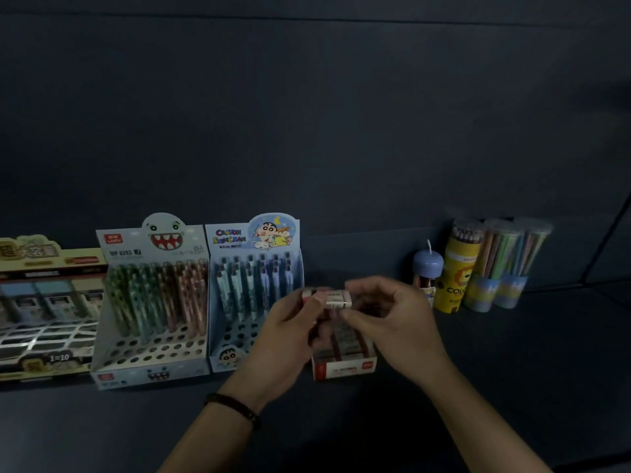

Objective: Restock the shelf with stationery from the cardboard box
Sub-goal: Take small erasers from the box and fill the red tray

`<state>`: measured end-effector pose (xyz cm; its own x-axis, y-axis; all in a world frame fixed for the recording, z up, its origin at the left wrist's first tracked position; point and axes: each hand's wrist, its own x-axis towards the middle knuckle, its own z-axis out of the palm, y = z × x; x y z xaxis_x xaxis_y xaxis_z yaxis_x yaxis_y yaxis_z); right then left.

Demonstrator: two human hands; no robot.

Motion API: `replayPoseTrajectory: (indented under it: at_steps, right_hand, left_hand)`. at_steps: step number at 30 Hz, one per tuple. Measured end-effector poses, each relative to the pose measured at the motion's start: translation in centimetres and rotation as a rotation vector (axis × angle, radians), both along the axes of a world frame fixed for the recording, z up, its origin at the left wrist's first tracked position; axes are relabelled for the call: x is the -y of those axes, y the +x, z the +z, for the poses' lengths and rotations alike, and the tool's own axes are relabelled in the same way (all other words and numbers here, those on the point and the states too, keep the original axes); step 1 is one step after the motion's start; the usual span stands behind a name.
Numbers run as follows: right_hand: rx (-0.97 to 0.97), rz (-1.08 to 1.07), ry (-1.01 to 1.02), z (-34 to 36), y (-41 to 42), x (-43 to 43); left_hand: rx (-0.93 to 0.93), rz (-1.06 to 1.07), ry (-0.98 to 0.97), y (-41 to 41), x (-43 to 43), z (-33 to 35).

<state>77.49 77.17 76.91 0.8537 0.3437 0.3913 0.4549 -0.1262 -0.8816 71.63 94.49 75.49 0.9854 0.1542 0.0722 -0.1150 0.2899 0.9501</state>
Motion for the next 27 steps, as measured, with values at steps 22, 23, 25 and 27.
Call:
replayPoseTrajectory:
  at_steps: [22,23,25,27]
  right_hand:
    - [0.046,0.369,-0.247,1.3,3.6,0.5]
    - [0.051,0.373,-0.273,1.2,3.8,0.3]
    - [0.054,0.364,-0.311,1.2,4.1,0.1]
    - [0.079,0.307,-0.308,1.1,4.5,0.0]
  left_hand:
    - [0.084,0.119,0.461,0.0,-0.5,-0.1]
    - [0.081,0.120,0.473,0.0,-0.7,-0.2]
    - [0.076,0.132,0.509,-0.2,-1.3,-0.4]
    - [0.083,0.163,0.521,-0.6,-1.9,-0.8]
